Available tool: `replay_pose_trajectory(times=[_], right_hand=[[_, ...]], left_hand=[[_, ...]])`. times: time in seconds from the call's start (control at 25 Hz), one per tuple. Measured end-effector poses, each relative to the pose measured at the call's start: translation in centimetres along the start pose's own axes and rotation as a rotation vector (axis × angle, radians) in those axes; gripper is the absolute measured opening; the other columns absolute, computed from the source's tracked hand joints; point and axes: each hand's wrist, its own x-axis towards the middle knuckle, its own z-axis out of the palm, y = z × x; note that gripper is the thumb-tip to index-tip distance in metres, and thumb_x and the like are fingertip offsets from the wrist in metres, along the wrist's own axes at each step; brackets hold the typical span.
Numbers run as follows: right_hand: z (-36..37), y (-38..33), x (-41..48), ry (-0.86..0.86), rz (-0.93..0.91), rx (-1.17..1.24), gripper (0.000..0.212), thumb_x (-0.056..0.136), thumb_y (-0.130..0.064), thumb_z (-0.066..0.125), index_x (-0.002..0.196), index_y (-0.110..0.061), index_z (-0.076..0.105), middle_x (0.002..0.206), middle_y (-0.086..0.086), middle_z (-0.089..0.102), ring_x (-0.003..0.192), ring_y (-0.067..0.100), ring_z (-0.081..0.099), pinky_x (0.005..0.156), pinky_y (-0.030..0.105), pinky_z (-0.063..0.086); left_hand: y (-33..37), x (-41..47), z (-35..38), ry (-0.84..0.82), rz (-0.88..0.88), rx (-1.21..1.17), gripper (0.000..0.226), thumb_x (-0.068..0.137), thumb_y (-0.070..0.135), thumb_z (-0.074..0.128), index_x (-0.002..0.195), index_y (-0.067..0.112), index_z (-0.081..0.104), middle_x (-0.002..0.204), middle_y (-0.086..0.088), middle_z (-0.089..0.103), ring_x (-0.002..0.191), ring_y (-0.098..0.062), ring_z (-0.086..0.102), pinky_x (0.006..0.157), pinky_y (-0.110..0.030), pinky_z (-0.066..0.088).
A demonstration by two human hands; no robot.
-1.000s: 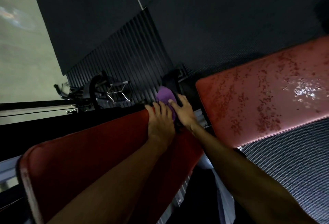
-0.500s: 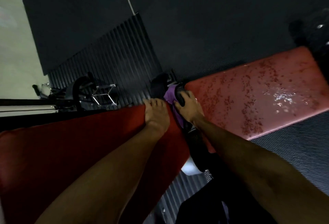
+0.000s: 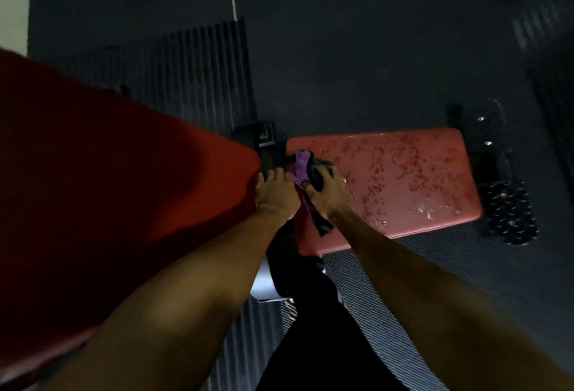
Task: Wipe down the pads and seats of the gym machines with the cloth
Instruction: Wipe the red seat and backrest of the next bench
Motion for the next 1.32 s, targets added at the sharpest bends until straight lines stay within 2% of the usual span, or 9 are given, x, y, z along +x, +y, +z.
replay_pose_trajectory(times=[0.32,0.4,0.48,0.56,0.8,0.88,1.08,1.2,1.32], right_hand=[[2.1,6.5,-5.5,-0.056,-0.122,-0.169,0.057,0.089,-0.047,0.064,0.140,-0.026,0.047,0.144,0.011,0.040,0.124,0.042,0.048,0.094,0.049,0.050],[3.0,7.5,-4.6,-0.062,-0.232,-0.253,0.064,0.089,-0.047,0.064,0.146,-0.028,0.043,0.149,0.014,0.040,0.135,0.044,0.039,0.105,0.054,0.045],[3.7,8.0,-3.3,-0.077,-0.369,-0.348,0.070,0.091,-0.047,0.062,0.154,-0.035,0.035,0.157,0.015,0.035,0.146,0.047,0.023,0.118,0.060,0.030],[4.8,8.9,-1.2,-0.098,-0.553,-0.446,0.069,0.092,-0.050,0.059,0.156,-0.040,0.033,0.162,0.015,0.031,0.150,0.050,0.014,0.120,0.064,0.016],[5.3,10.7,7.3,-0.142,-0.972,-0.600,0.059,0.089,-0.055,0.057,0.144,-0.037,0.053,0.152,0.011,0.046,0.152,0.043,0.020,0.119,0.064,0.020],[4.7,9.9,9.5,-0.138,-1.013,-0.615,0.058,0.089,-0.054,0.060,0.143,-0.033,0.054,0.152,0.011,0.046,0.152,0.042,0.021,0.120,0.063,0.021],[1.3,11.3,10.1,-0.003,-0.709,-0.454,0.050,0.090,-0.038,0.067,0.137,-0.024,0.059,0.156,0.013,0.041,0.154,0.040,0.015,0.122,0.060,0.020],[1.2,13.3,6.9,-0.051,-0.823,-0.449,0.051,0.083,-0.034,0.064,0.133,-0.023,0.062,0.154,0.014,0.044,0.153,0.040,0.019,0.121,0.060,0.022],[3.6,9.5,8.9,-0.178,-0.990,-0.476,0.048,0.086,-0.033,0.065,0.134,-0.028,0.063,0.153,0.013,0.045,0.152,0.040,0.020,0.123,0.057,0.021]], left_hand=[[3.3,-2.9,10.3,0.025,-0.208,-0.443,0.041,0.102,0.029,0.042,0.135,0.005,0.048,0.140,-0.016,0.049,0.130,-0.034,0.047,0.102,-0.042,0.040],[4.2,-2.1,12.5,0.045,-0.255,-0.517,0.041,0.102,0.027,0.043,0.136,0.006,0.047,0.141,-0.016,0.048,0.129,-0.034,0.049,0.099,-0.043,0.043],[4.9,-1.0,14.2,0.037,-0.296,-0.600,0.049,0.101,0.025,0.046,0.146,0.006,0.039,0.150,-0.016,0.041,0.134,-0.035,0.045,0.100,-0.045,0.044],[6.0,0.5,16.1,0.054,-0.363,-0.705,0.058,0.099,0.023,0.049,0.152,0.008,0.032,0.153,-0.014,0.038,0.137,-0.035,0.043,0.104,-0.047,0.044],[10.2,4.0,17.9,0.308,-0.687,-1.075,0.059,0.099,0.017,0.047,0.155,0.007,0.030,0.154,-0.013,0.042,0.137,-0.033,0.042,0.108,-0.041,0.035],[10.8,4.8,17.8,0.361,-0.741,-1.100,0.057,0.102,0.024,0.042,0.155,0.008,0.031,0.154,-0.013,0.042,0.138,-0.032,0.042,0.109,-0.040,0.032],[12.5,6.0,18.2,0.379,-0.879,-0.992,0.056,0.104,0.036,0.035,0.155,0.012,0.033,0.148,-0.009,0.050,0.130,-0.029,0.049,0.107,-0.043,0.037],[12.9,6.5,18.8,0.381,-0.909,-0.916,0.057,0.101,0.037,0.034,0.149,0.008,0.041,0.138,-0.011,0.059,0.119,-0.030,0.057,0.099,-0.043,0.045],[12.9,6.5,19.4,0.362,-0.880,-0.872,0.060,0.099,0.038,0.035,0.150,0.007,0.040,0.138,-0.013,0.058,0.119,-0.031,0.058,0.098,-0.043,0.046]])
